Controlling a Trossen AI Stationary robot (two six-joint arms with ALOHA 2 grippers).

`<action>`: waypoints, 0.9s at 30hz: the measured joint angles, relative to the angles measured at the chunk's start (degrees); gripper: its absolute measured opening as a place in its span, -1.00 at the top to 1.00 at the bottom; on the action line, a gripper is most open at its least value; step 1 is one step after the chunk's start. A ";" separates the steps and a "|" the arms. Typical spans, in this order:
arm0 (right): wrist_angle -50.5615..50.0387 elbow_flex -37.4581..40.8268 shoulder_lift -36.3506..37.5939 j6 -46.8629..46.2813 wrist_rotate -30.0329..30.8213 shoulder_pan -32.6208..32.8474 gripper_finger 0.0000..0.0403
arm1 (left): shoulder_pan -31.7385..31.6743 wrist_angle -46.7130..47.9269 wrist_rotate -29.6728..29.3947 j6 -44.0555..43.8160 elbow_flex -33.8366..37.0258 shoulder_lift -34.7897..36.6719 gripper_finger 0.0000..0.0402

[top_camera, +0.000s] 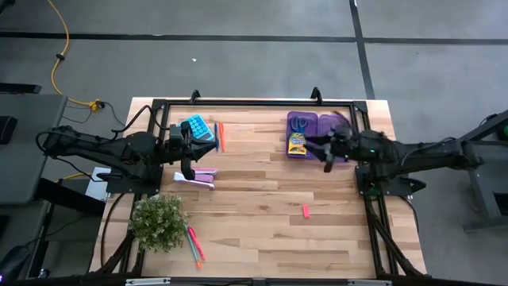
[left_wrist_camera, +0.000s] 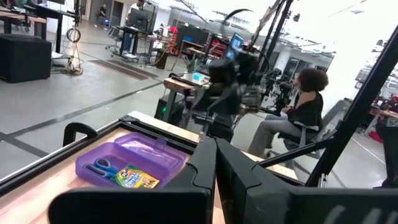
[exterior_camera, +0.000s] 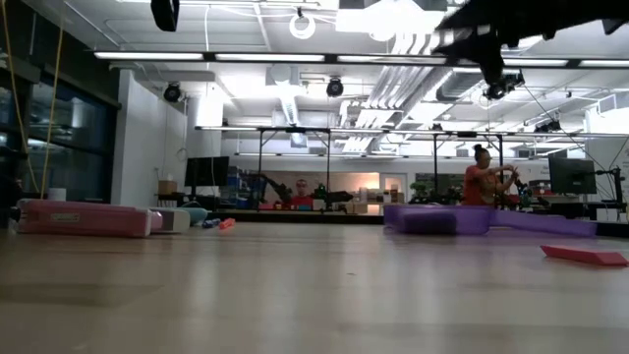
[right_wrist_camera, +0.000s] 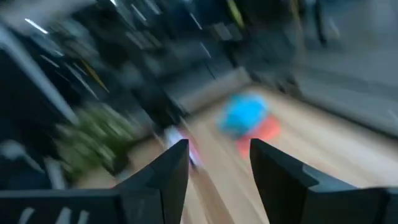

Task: Pack school essentials
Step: Put the blue pen into the violet supply box

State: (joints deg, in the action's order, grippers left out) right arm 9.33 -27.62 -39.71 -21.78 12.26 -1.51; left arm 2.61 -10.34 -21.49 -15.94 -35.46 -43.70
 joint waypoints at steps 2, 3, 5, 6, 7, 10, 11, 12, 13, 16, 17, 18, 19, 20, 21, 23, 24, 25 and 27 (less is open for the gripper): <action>9.65 1.88 0.15 4.61 -0.03 1.21 0.19 | 0.00 -0.11 1.67 -1.32 0.00 0.00 1.00; 12.64 2.21 0.09 6.39 -0.02 1.76 0.19 | 0.00 -0.22 3.15 -2.02 0.00 0.00 1.00; 15.82 2.05 -0.18 9.42 0.04 2.49 0.19 | 0.02 -0.25 5.73 -2.36 0.00 0.33 1.00; 15.91 1.70 -0.34 10.43 0.14 2.71 0.19 | 0.02 -0.37 6.57 -2.34 0.00 0.49 1.00; 15.83 1.26 -0.43 11.27 0.12 2.82 0.19 | 0.02 -0.42 7.23 -2.34 0.00 0.58 1.00; 16.00 0.21 -0.63 11.71 0.14 2.82 0.19 | 0.02 -0.35 7.21 -2.32 0.00 0.52 1.00; 15.97 0.05 -0.69 11.75 0.14 2.82 0.19 | 0.02 -0.37 6.83 -1.99 0.00 0.53 1.00; 15.78 -0.08 -0.74 11.75 0.14 2.82 0.19 | 0.02 -0.40 6.44 -1.65 0.01 0.55 1.00; 15.73 -0.26 -0.90 11.75 0.05 2.82 0.19 | 0.02 -0.38 6.02 -1.59 0.02 0.55 1.00; 15.68 -0.41 -1.16 11.77 -1.10 2.82 0.19 | 0.02 -0.25 5.40 -1.45 0.02 0.52 1.00; 15.67 -0.41 -1.34 11.78 -1.44 2.82 0.19 | 0.02 -0.25 5.39 -1.44 0.01 0.54 1.00; 15.66 -0.41 -1.57 11.75 -1.56 2.82 0.19 | 0.02 -0.25 5.39 -1.44 0.01 0.52 1.00; 15.41 -0.41 -1.67 11.76 -1.68 2.82 0.19 | 0.02 -0.25 5.39 -1.44 0.00 0.52 1.00; 15.32 -0.41 -1.80 11.78 -1.71 2.82 0.19 | 0.02 -0.25 5.38 -1.44 0.01 0.52 1.00; 15.59 -0.41 -1.99 11.78 -1.71 2.82 0.19 | 0.02 -0.25 5.34 -1.44 0.00 0.55 1.00; 15.41 -0.41 -2.19 11.77 -1.71 2.82 0.19 | 0.02 -0.23 5.28 -1.43 0.00 0.52 1.00; 15.45 -0.41 -2.36 11.77 -1.71 2.82 0.19 | 0.02 -0.25 5.26 -1.42 0.00 0.52 1.00; 15.26 -0.41 -2.38 11.78 -1.71 2.82 0.19 | 0.00 -0.25 5.24 -1.42 0.00 0.52 1.00; 15.24 -0.41 -2.40 11.75 -1.71 2.82 0.19 | 0.00 -0.24 5.24 -1.42 0.01 0.52 1.00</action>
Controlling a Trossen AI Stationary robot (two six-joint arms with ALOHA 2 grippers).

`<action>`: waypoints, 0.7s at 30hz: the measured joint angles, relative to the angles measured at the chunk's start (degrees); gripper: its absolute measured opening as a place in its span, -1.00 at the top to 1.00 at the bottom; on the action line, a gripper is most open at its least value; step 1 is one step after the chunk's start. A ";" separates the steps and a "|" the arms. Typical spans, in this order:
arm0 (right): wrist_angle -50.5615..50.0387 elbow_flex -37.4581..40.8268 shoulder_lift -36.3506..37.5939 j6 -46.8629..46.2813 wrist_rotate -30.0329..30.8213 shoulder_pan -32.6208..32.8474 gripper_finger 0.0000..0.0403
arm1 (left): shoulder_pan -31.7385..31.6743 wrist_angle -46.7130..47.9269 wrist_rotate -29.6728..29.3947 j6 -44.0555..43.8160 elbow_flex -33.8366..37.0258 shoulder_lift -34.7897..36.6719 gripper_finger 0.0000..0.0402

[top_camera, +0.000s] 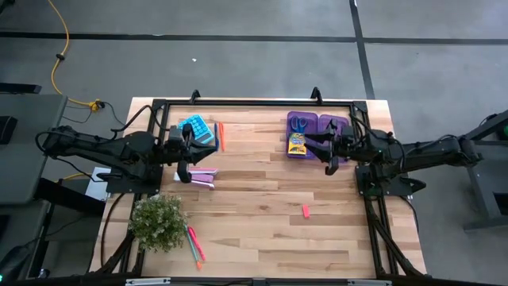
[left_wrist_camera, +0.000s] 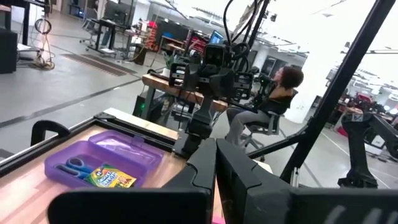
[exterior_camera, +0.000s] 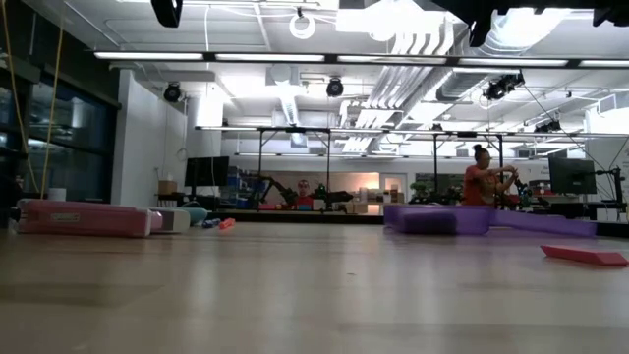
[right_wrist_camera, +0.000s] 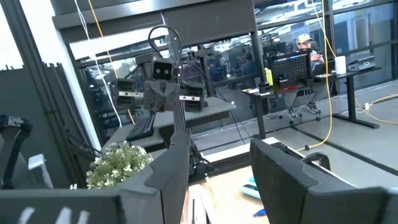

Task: Pack school essentials
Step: Put the blue pen into the violet supply box

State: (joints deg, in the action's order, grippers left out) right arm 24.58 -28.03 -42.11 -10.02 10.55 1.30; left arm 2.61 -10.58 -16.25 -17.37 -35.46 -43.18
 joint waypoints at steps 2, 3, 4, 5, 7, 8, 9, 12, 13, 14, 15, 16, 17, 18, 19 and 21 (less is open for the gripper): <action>-0.03 0.00 -0.23 0.00 0.00 -0.02 0.19 | 0.00 -0.07 -0.76 0.00 0.02 -0.07 1.00; -0.19 0.00 -0.26 -0.06 0.01 -0.02 0.19 | 0.02 -0.11 -1.49 -0.01 -0.01 -0.15 1.00; -0.14 0.00 -0.33 -0.24 0.10 -0.02 0.19 | 0.02 -0.22 -2.42 -0.13 -0.01 -0.40 1.00; -0.03 0.00 -0.47 -0.31 0.32 -0.02 0.19 | -0.01 -0.33 -3.67 -0.60 -0.01 -0.75 1.00; -0.23 0.00 -0.74 -0.37 0.49 -0.02 0.19 | -0.64 -0.18 -6.99 -2.25 -0.01 -1.63 0.99; -0.29 0.00 -0.83 -0.39 0.55 -0.02 0.19 | -1.32 -0.06 -8.34 -3.41 -0.07 -2.26 0.98; -0.05 0.00 -0.98 -0.39 0.57 -0.02 0.19 | -2.28 1.25 -9.28 -4.51 -0.66 -3.17 0.96; -0.17 0.00 -1.19 -0.42 0.57 -0.02 0.19 | -6.30 8.92 -11.07 -8.63 -3.99 -6.63 0.85; -0.02 0.00 -1.32 -0.42 0.59 -0.02 0.19 | -7.93 12.21 -11.16 -10.65 -5.61 -8.30 0.80; -0.08 0.00 -1.40 -0.42 0.61 -0.02 0.19 | -9.75 16.14 -11.15 -12.68 -7.17 -10.07 0.75; -0.07 0.00 -1.46 -0.42 0.78 -0.02 0.19 | -11.51 20.67 -11.15 -14.79 -8.55 -11.97 0.69; 0.08 0.00 -1.55 -0.50 0.79 -0.04 0.19 | -13.30 24.97 -11.04 -16.85 -9.91 -14.14 0.63; 0.07 0.00 -1.66 -0.95 0.80 -0.04 0.19 | -14.99 28.76 -10.92 -18.97 -11.07 -16.47 0.57; 0.05 0.00 -1.81 -1.70 0.79 -0.07 0.19 | -16.58 32.28 -10.72 -21.37 -11.79 -18.69 0.51; -0.05 0.00 -1.88 -2.30 0.79 -0.09 0.19 | -17.88 35.04 -10.67 -23.90 -12.03 -20.84 0.45; -0.13 0.00 -1.90 -3.18 0.79 -0.07 0.19 | -19.92 38.94 -10.49 -29.89 -12.07 -25.17 0.35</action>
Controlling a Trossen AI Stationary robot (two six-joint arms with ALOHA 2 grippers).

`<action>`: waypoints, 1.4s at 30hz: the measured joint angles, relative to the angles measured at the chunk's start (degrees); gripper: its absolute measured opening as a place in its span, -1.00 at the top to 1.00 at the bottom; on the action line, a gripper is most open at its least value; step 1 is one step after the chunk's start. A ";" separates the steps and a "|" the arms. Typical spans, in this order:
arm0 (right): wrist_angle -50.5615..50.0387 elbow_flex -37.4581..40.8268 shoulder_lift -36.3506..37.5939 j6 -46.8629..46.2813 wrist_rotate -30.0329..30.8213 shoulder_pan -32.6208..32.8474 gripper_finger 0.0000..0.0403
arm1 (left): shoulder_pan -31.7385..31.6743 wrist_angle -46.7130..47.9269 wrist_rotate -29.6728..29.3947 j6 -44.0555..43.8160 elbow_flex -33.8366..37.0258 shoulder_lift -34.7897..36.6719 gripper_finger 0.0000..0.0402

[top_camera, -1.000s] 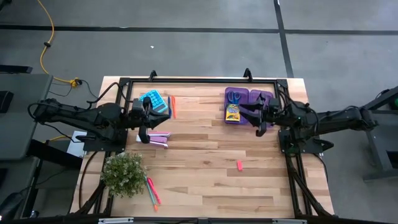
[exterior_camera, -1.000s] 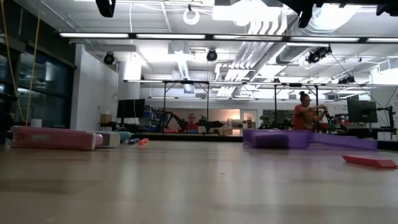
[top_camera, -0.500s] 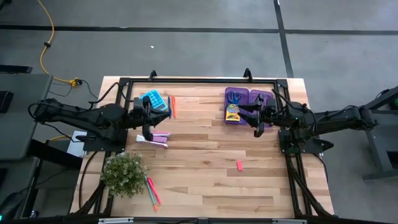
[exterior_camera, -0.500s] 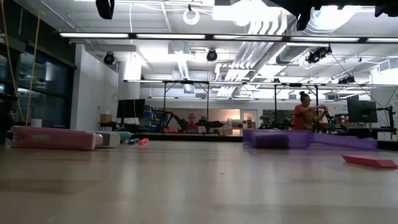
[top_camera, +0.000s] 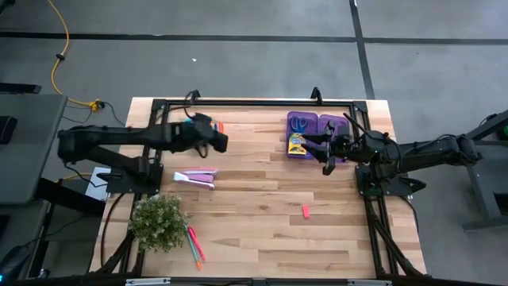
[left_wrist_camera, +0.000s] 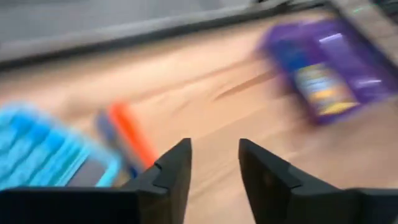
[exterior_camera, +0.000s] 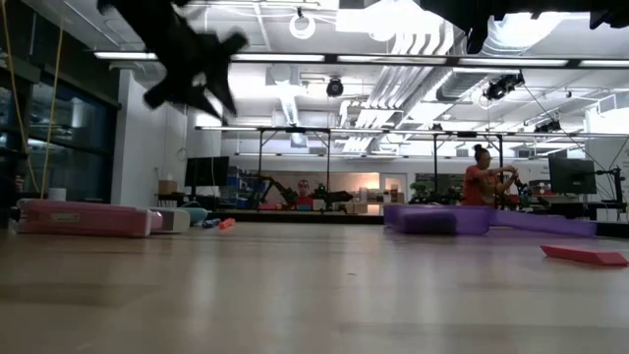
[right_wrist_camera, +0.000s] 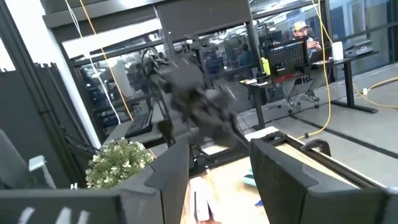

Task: Pack school essentials
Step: Put the blue pen into the violet supply box

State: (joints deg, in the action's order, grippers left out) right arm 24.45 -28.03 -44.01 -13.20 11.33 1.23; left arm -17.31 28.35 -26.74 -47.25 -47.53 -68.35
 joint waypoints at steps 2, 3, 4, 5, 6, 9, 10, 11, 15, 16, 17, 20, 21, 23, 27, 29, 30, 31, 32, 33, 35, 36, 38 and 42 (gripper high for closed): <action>-0.07 0.00 0.00 -0.34 -0.01 0.00 0.19 | -1.14 3.04 2.00 -6.57 0.00 -4.09 0.26; -0.15 0.00 0.00 -0.38 0.00 0.00 0.19 | -1.36 4.06 3.24 -9.04 0.00 -6.15 0.23; -0.15 0.00 0.00 -0.43 -0.02 0.00 0.19 | -1.52 4.72 4.84 -10.92 0.00 -7.96 0.21; -0.15 0.00 0.02 -0.45 -0.02 0.00 0.19 | -1.50 5.03 6.54 -12.33 0.00 -9.72 0.20; -0.17 0.00 0.00 -0.45 -0.02 -0.02 0.19 | -1.43 4.96 8.17 -12.97 0.00 -11.43 0.19; -0.20 0.00 0.02 -0.45 -0.02 -0.02 0.19 | -1.22 4.73 10.65 -13.25 -0.04 -15.98 0.19; -0.20 0.00 0.01 -0.45 -0.02 0.00 0.19 | -1.00 4.67 10.69 -13.47 -0.07 -17.53 0.20; -0.21 0.00 0.01 -0.45 0.01 0.00 0.19 | -0.89 4.70 10.53 -13.86 -0.07 -18.90 0.20; -0.48 0.00 0.01 -0.45 0.91 0.00 0.19 | -0.86 4.36 8.36 -18.51 -0.07 -22.67 0.20; -0.48 0.00 0.00 -0.45 1.29 0.00 0.19 | -0.90 4.21 8.22 -20.44 -0.07 -23.29 0.20; -0.49 0.00 0.00 -0.45 1.67 0.00 0.19 | -0.91 4.22 7.93 -22.11 -0.07 -23.76 0.20; -0.92 0.00 0.00 -0.45 1.77 0.00 0.19 | -0.92 4.11 4.72 -26.37 -0.07 -24.84 0.20; -1.07 0.00 0.00 -0.46 1.78 0.00 0.19 | -0.91 4.05 3.81 -27.73 -0.07 -25.35 0.20; -1.20 0.00 0.00 -0.47 1.82 0.00 0.19 | -1.24 4.05 3.19 -29.52 -0.07 -26.34 0.21; -1.31 0.00 0.00 -0.46 1.90 0.00 0.19 | -2.23 2.38 3.89 -29.11 -0.07 -28.28 0.23; -1.57 0.00 0.00 -0.47 2.19 0.00 0.19 | -2.43 1.11 3.99 -27.97 -0.09 -28.97 0.25; -1.55 0.00 0.00 -0.49 2.23 0.00 0.19 | -2.55 0.61 3.91 -27.43 -0.09 -29.23 0.25; -1.53 0.00 0.00 -0.77 2.25 0.00 0.19 | -2.55 0.18 3.61 -27.22 -0.12 -29.49 0.26; -1.53 0.00 0.00 -0.95 2.27 0.00 0.19 | -2.55 0.11 3.54 -27.27 -0.13 -29.58 0.27; -1.55 0.00 0.00 -1.34 2.33 0.00 0.19 | -2.55 0.03 3.33 -27.49 -0.15 -29.65 0.28; -1.56 0.00 0.00 -1.85 2.37 0.00 0.19 | -2.55 0.01 2.62 -27.65 -0.15 -29.69 0.30; -1.60 0.00 0.00 -1.97 2.38 0.00 0.19 | -2.56 -0.02 2.25 -27.67 -0.15 -29.73 0.31; -1.88 0.00 0.00 -1.91 2.39 0.00 0.19 | -2.91 -0.06 1.78 -27.88 -0.15 -29.76 0.33; -1.99 0.00 0.00 -2.27 2.40 0.00 0.19 | -3.92 -0.08 1.58 -28.64 -0.15 -29.78 0.35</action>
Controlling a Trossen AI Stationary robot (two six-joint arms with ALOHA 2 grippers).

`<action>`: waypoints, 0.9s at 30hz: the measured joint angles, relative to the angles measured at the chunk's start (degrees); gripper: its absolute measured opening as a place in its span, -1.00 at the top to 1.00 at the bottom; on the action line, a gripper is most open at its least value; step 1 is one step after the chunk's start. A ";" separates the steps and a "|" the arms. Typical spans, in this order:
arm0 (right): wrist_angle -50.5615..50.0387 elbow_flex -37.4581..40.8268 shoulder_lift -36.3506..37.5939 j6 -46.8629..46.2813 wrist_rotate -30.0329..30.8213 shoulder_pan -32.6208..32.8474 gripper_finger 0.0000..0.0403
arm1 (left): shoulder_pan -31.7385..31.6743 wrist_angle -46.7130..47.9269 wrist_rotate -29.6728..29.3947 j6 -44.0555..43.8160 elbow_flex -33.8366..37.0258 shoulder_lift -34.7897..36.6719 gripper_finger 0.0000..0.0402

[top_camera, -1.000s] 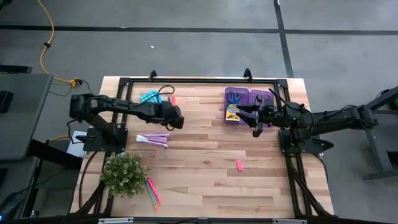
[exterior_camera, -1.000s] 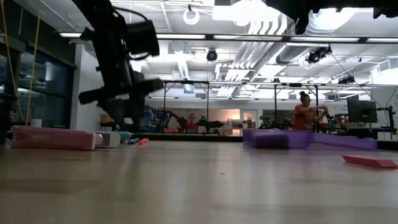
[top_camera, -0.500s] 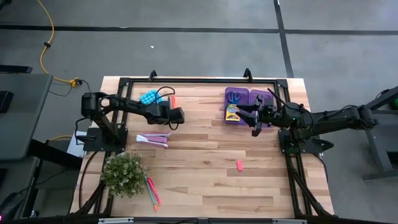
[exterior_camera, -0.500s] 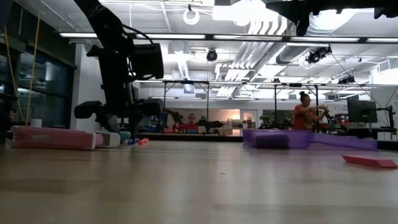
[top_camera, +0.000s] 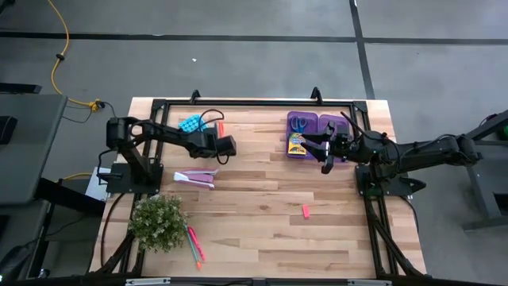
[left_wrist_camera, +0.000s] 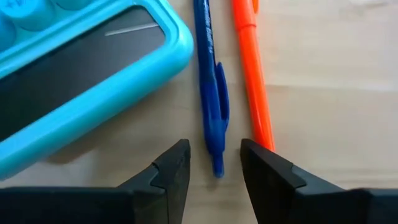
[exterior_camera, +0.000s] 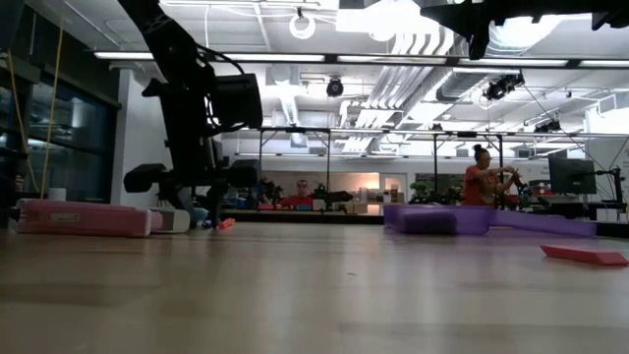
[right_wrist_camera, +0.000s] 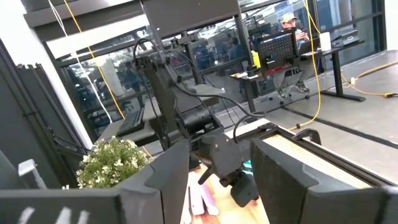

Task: Pack school essentials
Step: Put the blue pen into the violet supply box

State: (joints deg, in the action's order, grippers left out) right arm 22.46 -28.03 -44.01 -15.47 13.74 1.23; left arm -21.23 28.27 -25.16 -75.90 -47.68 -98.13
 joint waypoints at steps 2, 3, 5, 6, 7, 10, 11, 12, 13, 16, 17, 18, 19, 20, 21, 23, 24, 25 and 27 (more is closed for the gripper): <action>0.00 0.00 0.00 -0.13 0.00 0.00 0.19 | -0.53 -0.02 -0.16 0.00 0.00 0.00 0.35; 0.00 0.00 0.00 -0.13 0.00 0.00 0.19 | -0.82 -0.04 -0.20 0.00 0.00 0.00 0.35; 0.00 0.00 0.00 -0.16 0.00 0.00 0.19 | -1.31 -0.02 -0.38 0.01 0.01 0.00 0.35; 0.00 0.00 0.00 -0.44 0.00 0.00 0.19 | -1.50 -0.02 -0.45 0.01 0.02 0.00 0.35; 0.00 0.00 0.00 -0.86 0.00 0.00 0.19 | -1.64 -0.02 -0.49 0.00 0.02 0.00 0.35; 0.00 0.00 0.00 -1.15 0.00 -0.01 0.19 | -1.95 0.01 -0.78 0.02 0.04 -0.02 0.35; 0.00 0.00 0.00 -1.13 0.00 0.00 0.19 | -2.01 0.01 -0.79 0.02 0.06 -0.02 0.35; 0.00 0.00 0.00 -1.13 0.00 -0.02 0.19 | -2.01 0.02 -0.80 0.02 0.07 -0.02 0.35; 0.00 0.00 0.00 -1.13 0.02 0.00 0.19 | -2.01 0.02 -0.82 0.02 0.07 -0.02 0.35; 0.00 0.00 0.00 -1.09 0.02 0.00 0.19 | -2.01 0.02 -0.82 0.07 0.07 -0.02 0.35; 0.00 0.00 0.00 -1.06 0.02 0.00 0.19 | -2.01 0.00 -0.82 0.47 0.07 -0.02 0.35; 0.00 0.00 0.00 -1.06 0.02 0.00 0.19 | -2.01 -0.04 -0.82 1.03 0.07 -0.02 0.35; 0.00 0.00 0.00 -1.04 0.02 0.00 0.19 | -2.01 -0.14 -0.79 1.56 0.08 -0.02 0.36; 0.00 0.00 0.00 -1.04 0.02 0.00 0.19 | -2.01 -0.19 -0.79 1.97 0.09 -0.03 0.38; 0.00 0.00 0.00 -1.04 0.02 0.00 0.19 | -2.01 -0.17 -0.77 2.13 0.11 -0.04 0.40; 0.00 0.00 0.00 -1.04 0.02 -0.02 0.19 | -2.01 -0.18 -0.55 2.14 0.11 -0.07 0.48; 0.00 0.00 0.00 -1.04 0.02 0.00 0.19 | -2.01 -0.24 -0.44 2.16 0.11 -0.07 0.53; 0.00 0.00 0.00 -1.04 0.02 0.00 0.19 | -2.02 -0.36 -0.39 2.19 0.11 -0.07 0.59; 0.00 0.00 0.00 -1.04 0.02 0.00 0.19 | -2.04 -0.61 -0.38 2.64 0.11 -0.07 0.70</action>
State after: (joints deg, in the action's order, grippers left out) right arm 22.46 -28.03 -44.01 -16.51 13.76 1.23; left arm -23.27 27.66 -25.54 -73.26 -47.57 -98.19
